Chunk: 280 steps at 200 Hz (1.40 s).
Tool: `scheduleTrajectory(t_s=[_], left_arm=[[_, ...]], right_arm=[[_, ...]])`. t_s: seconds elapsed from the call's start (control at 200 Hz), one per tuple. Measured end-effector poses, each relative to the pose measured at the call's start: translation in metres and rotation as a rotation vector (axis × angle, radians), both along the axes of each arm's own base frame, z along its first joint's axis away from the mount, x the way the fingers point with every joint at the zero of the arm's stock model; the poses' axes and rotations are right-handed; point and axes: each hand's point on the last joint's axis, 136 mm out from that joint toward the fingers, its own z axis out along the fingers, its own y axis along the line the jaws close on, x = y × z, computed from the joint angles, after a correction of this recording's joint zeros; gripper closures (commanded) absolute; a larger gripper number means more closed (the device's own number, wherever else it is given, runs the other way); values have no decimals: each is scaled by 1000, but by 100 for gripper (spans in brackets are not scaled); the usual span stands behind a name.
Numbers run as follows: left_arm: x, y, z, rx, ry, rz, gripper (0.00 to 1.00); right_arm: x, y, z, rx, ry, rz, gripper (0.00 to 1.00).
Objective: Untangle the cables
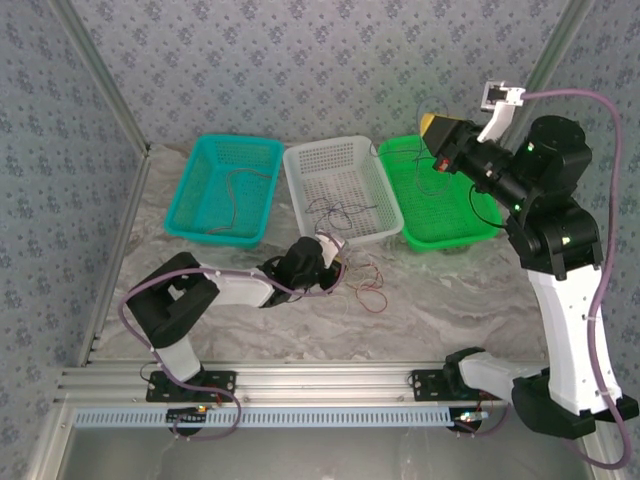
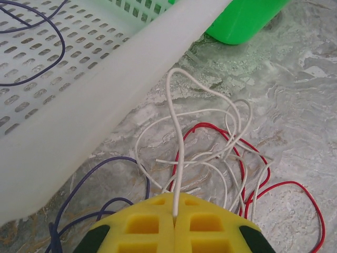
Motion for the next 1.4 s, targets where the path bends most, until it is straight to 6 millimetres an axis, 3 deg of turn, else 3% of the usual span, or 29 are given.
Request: scheduleTrajectory(t_s=[0.18, 0.315, 0.475, 0.635, 0.77, 0.954, 1.039, 1.129, 1.179, 1.284, 1.399], left_arm=[[1, 2, 3, -1, -7, 8, 100], [-2, 8, 7, -5, -14, 16, 100], [-7, 18, 10, -6, -19, 34, 100], [-9, 25, 13, -8, -24, 47, 100], [-11, 31, 12, -4, -24, 63, 100], [-11, 34, 18, -11, -34, 69, 100], [-11, 34, 20, -15, -39, 72, 100], [-12, 36, 20, -12, -40, 77, 100], [-11, 37, 20, -11, -42, 81, 100], [-12, 39, 23, -15, -48, 86, 100], [-13, 42, 29, -27, -59, 92, 100]], right_arm=[[23, 10, -21, -16, 50, 18, 100], [54, 22, -47, -39, 104, 40, 100], [100, 40, -103, -78, 223, 74, 100], [140, 56, -176, -112, 369, 100, 100], [163, 66, -225, -129, 470, 126, 100], [181, 77, -279, -151, 579, 149, 100], [188, 80, -303, -173, 639, 151, 83], [196, 83, -328, -202, 693, 152, 43], [198, 83, -342, -219, 726, 154, 29], [198, 83, -361, -245, 765, 161, 19], [197, 82, -357, -254, 746, 160, 16]])
